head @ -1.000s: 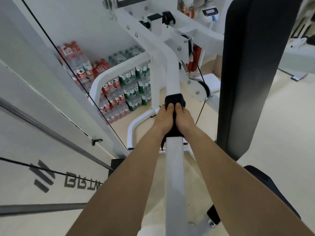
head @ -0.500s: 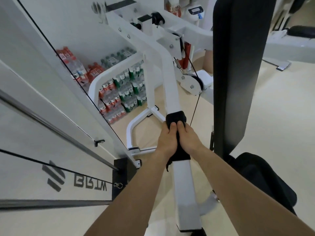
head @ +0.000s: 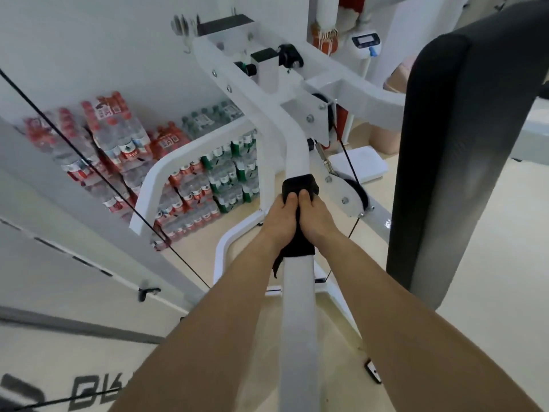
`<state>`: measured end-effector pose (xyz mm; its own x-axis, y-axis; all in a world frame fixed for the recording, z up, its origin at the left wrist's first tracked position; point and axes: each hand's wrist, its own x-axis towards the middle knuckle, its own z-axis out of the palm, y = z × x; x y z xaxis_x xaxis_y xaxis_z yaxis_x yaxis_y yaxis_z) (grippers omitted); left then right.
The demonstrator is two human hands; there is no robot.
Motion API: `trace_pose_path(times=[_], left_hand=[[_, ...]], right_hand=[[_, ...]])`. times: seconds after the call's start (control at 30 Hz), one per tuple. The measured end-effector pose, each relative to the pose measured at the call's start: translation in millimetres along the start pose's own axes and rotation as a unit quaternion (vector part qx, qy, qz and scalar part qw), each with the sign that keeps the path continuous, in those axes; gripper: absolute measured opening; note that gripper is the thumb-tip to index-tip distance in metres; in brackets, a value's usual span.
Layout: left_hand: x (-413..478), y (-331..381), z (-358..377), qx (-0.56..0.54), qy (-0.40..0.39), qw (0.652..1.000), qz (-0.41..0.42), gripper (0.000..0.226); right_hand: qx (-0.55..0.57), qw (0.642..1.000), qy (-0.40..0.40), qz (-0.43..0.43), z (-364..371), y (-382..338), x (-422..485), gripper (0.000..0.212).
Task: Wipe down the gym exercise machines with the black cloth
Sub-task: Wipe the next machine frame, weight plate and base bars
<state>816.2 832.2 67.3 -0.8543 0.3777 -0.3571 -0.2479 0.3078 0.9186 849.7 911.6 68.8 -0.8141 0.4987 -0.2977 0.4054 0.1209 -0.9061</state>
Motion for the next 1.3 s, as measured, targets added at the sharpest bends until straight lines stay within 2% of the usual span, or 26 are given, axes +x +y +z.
trace_pose_path(times=[0.1,0.4,0.6,0.73,0.87,0.97,1.1,1.23,1.3], left_hand=[[42,16,2,0.014,0.002,1.0,0.001,0.043],[168,60,9,0.057,0.061,0.997,0.001,0.057],[228,79,9,-0.014,0.165,0.986,-0.016,0.064],[254,89,-1,-0.046,0.214,0.976,0.008,0.062],[264,88,-9,-0.069,0.201,0.977,0.01,0.07],[251,86,-6,-0.074,0.184,0.98,0.006,0.072],[209,69,5,-0.062,0.11,0.992,-0.006,0.084],[154,51,5,0.0,0.023,0.999,0.024,0.048],[130,43,4,-0.002,0.015,0.999,0.03,0.035]], right_hand=[[0.005,1.0,-0.006,0.004,-3,-15,42,0.047],[0.014,0.999,-0.043,0.0,-13,-59,159,0.048],[0.006,0.993,-0.118,0.01,-14,-87,217,0.038],[-0.063,0.99,-0.125,0.004,-7,-105,240,0.055],[-0.109,0.987,-0.118,-0.011,-5,-111,240,0.059],[-0.13,0.986,-0.103,-0.034,-9,-107,225,0.054],[-0.087,0.992,-0.074,-0.051,-16,-82,187,0.047],[-0.036,0.997,-0.059,-0.02,-24,-51,129,0.045],[-0.017,0.997,-0.072,-0.011,-27,-42,109,0.038]])
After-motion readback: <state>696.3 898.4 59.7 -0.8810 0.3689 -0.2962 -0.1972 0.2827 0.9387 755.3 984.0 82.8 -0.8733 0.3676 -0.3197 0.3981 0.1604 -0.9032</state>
